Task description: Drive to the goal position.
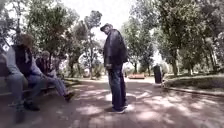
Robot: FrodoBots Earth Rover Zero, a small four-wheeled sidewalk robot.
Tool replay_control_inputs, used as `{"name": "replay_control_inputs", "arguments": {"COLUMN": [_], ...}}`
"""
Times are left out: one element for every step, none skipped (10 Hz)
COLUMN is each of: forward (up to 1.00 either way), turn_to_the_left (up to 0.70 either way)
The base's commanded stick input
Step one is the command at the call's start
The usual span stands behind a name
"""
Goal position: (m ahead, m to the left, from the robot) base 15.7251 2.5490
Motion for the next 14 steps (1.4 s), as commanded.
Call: {"name": "replay_control_inputs", "arguments": {"forward": [0.00,0.00,0.00,0.00,0.00,0.00,0.00,0.00,0.00,0.00,0.00,0.00,0.00,0.00], "turn_to_the_left": [-0.70,-0.70,-0.70,-0.70,-0.70,-0.70,-0.70,-0.70,-0.70,-0.70,-0.70,-0.70,-0.70,-0.70]}}
